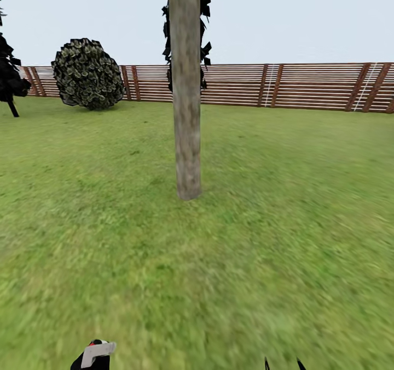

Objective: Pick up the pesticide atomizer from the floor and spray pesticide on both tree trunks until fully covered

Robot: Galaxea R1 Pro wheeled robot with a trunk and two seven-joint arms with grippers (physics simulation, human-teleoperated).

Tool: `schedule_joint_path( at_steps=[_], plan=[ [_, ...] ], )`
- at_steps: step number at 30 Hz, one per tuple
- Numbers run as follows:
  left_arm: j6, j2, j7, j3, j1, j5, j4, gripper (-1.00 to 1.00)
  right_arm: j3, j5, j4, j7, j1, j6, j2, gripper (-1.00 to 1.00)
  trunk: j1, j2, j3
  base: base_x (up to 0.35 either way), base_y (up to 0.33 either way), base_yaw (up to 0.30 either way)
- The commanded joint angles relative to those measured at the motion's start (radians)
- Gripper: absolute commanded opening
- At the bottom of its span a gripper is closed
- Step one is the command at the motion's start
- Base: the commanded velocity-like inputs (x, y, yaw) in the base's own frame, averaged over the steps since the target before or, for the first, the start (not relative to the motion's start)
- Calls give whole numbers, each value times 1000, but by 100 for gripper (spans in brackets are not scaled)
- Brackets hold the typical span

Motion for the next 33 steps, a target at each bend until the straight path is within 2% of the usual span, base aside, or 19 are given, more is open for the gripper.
schedule_joint_path(
  at_steps=[1,10,33],
  plan=[
    [-3,0,0,0,0,2,1,-100,1,7,1,-7,-1,-2,0,100,0,0,-1,338,0,0],
    [-3,0,0,0,0,2,1,-100,2,7,32,-7,-1,-2,0,100,0,0,-1,338,0,0],
    [-2,0,0,0,0,2,1,-100,1,7,34,-9,-1,-2,0,100,0,0,-1,338,0,1]
  ],
)
